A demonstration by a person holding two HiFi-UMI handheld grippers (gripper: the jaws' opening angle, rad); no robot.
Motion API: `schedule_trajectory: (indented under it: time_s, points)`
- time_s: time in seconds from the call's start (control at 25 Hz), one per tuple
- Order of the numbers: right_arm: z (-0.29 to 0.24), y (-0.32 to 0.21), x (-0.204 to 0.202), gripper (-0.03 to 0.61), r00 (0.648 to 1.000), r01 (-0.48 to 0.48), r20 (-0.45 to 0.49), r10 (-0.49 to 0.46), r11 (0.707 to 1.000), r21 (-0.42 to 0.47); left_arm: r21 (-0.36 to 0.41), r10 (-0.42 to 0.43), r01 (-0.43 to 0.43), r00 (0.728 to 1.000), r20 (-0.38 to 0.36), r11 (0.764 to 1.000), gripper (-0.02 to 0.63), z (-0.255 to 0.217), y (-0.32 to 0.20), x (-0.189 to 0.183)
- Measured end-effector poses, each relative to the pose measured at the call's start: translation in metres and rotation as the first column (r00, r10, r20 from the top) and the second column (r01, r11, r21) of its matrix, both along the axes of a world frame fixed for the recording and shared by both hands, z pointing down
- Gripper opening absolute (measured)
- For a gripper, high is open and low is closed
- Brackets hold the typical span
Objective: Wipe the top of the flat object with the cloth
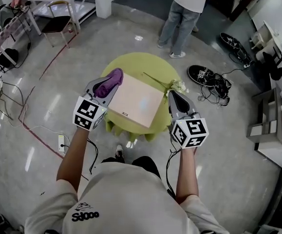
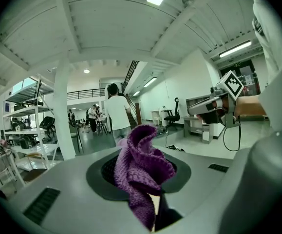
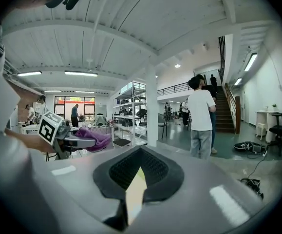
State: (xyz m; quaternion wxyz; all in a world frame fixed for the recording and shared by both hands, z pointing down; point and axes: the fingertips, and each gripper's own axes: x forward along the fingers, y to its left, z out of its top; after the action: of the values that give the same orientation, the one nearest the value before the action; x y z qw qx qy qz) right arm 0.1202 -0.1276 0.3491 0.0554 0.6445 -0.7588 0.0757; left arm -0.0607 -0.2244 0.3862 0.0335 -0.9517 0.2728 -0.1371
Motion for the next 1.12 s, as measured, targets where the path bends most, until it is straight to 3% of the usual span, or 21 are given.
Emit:
schedule_trajectory:
  time_s: [0.56, 0.88, 1.12]
  points:
    - [0.047, -0.077, 0.049, 0.009, 0.992, 0.124, 0.047, -0.12, 0.988, -0.097, -0.123, -0.117, 0.138, 0.979, 0.165, 0.983, 0.109, 0.087, -0.099, 0.04]
    - [0.088, -0.104, 0.06, 0.009, 0.976, 0.213, 0.085, -0.201, 0.963, -0.165, -0.175, -0.123, 0.19, 0.934, 0.335, 0.966, 0.109, 0.181, -0.144, 0.058]
    - [0.104, -0.105, 0.07, 0.009, 0.974, 0.217, 0.102, -0.2, 0.955, -0.201, -0.228, -0.136, 0.249, 0.898, 0.419, 0.941, 0.109, 0.241, -0.159, 0.057]
